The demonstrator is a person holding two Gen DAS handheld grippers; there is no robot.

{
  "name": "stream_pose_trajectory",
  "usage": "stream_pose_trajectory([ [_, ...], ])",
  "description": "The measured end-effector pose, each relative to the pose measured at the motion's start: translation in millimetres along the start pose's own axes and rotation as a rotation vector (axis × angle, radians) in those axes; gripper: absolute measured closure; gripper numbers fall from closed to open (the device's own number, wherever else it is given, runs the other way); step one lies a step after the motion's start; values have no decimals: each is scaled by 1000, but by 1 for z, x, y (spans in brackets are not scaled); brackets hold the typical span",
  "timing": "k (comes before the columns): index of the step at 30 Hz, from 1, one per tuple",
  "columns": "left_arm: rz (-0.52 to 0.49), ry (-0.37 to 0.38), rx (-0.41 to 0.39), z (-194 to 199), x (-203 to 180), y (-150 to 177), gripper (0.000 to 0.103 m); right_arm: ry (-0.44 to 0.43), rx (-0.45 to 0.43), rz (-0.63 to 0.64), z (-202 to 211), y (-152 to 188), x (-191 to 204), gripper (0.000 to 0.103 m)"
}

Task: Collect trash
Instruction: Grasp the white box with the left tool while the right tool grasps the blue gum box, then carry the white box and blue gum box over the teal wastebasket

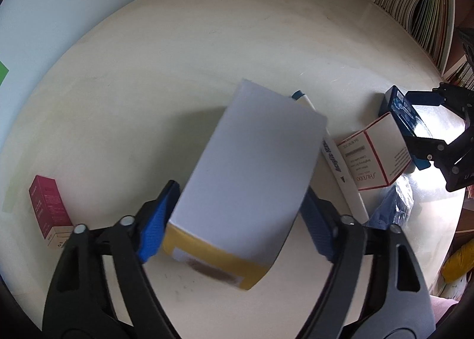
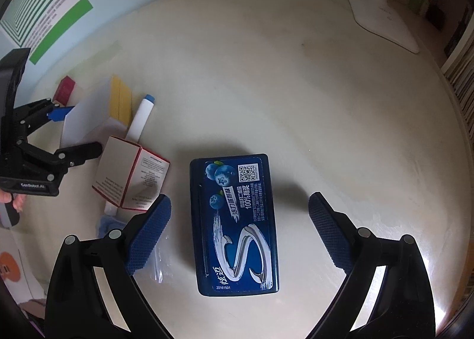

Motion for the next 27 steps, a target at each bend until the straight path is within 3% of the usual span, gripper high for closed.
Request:
stream_pose_trajectory([
  [3,12,1,-2,3,10,0,38,18,-12,16,4,1,2,33],
  [5,23,3,-2,11,3,3,40,2,-17,3,5,2,2,35],
  [8,32,-10,-10,21,10,14,40,-7,-21,-15,7,3,-1,50],
  [27,72,-34,-120,82,24,33,41,30,-69,-25,38,6,5,50],
])
Point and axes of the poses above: each gripper's, at about its wrist camera, not at the fingertips, and z roughly against the way its jaws point, x to its left, y to its underside, the point moved 4 cm from there along -z, roughly the way its jaws point, and after that the axes turned 14 degrees about z, right-handed, at the moved point
